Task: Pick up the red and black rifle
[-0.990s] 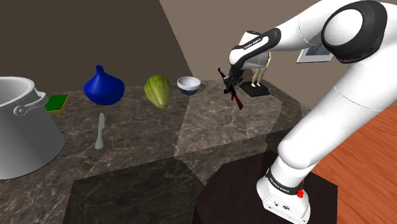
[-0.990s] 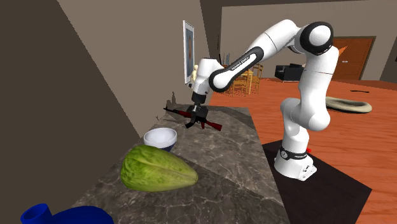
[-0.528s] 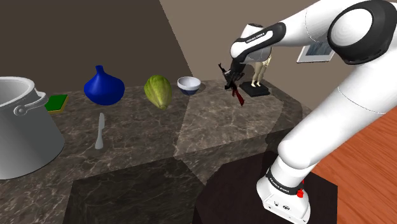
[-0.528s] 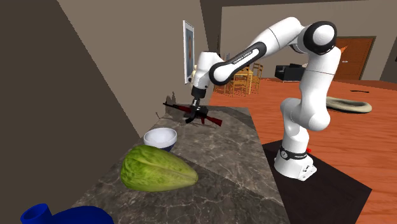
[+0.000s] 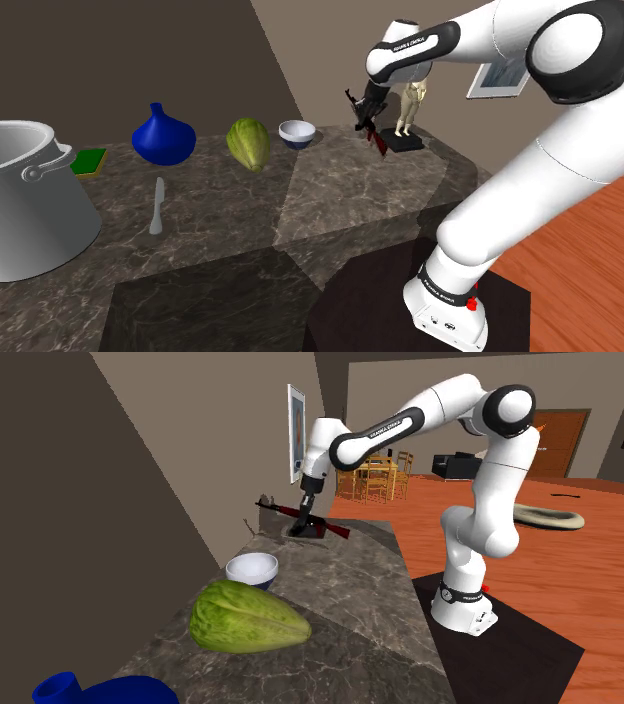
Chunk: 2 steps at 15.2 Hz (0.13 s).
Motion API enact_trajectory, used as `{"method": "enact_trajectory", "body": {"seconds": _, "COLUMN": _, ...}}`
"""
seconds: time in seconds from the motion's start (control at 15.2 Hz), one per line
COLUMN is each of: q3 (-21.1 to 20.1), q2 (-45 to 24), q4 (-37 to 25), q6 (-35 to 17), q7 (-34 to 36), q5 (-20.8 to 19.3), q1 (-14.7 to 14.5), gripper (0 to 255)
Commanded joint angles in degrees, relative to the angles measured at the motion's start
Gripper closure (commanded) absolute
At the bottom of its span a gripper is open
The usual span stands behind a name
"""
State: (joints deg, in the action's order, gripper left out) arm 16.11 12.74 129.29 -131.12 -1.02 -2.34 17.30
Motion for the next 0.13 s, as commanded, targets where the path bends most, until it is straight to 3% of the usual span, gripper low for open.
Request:
{"method": "enact_trajectory", "body": {"seconds": 0.0, "q3": -0.1, "q2": 0.4, "q4": -0.5, "q6": 1.0, "q7": 0.2, "q5": -0.1, "q1": 0.0, "gripper": 255}}
{"method": "enact_trajectory", "body": {"seconds": 0.07, "q3": -0.1, "q2": 0.4, "q4": -0.5, "q6": 1.0, "q7": 0.2, "q5": -0.1, "q1": 0.0, "gripper": 255}}
